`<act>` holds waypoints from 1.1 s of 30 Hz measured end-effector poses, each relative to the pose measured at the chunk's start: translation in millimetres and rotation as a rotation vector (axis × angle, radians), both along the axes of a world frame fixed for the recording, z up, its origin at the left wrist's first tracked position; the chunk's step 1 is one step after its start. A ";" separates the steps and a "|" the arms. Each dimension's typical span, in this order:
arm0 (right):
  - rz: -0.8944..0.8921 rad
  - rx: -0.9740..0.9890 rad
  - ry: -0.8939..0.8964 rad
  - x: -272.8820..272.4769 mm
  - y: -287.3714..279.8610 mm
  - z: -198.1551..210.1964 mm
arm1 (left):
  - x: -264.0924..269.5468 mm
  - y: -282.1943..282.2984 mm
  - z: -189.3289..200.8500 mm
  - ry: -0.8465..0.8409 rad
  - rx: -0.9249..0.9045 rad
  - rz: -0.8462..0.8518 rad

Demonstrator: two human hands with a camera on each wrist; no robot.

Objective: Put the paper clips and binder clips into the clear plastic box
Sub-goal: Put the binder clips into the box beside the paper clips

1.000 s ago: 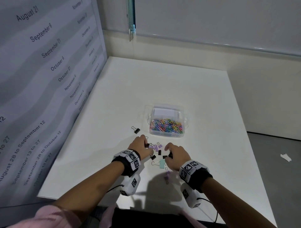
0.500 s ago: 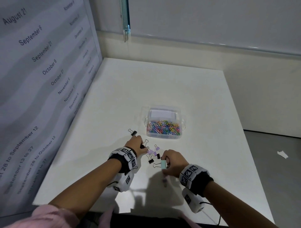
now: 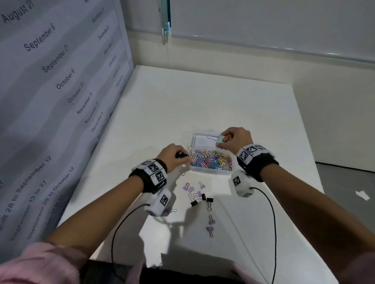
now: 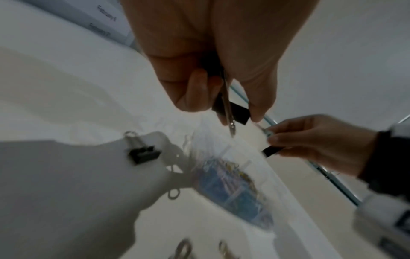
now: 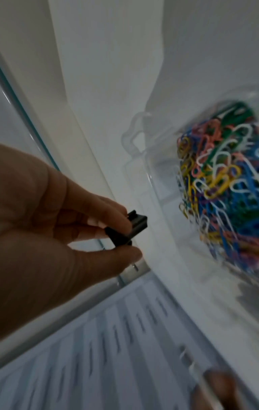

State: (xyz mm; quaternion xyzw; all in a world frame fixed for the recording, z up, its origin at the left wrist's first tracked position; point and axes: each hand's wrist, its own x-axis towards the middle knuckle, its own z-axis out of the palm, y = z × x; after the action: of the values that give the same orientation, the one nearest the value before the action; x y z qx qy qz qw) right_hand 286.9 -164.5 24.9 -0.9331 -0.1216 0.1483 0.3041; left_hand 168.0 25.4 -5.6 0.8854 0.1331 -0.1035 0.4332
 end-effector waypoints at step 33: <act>0.231 -0.241 0.058 -31.0 -17.8 -47.6 | 65.7 -46.1 -6.7 0.140 0.411 -0.353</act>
State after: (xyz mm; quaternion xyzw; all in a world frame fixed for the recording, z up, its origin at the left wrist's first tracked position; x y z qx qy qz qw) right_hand 255.9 -182.3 -22.7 -0.9380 -0.2006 0.2225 0.1742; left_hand 233.7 -20.7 -12.3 0.9548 0.0249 -0.2093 0.2098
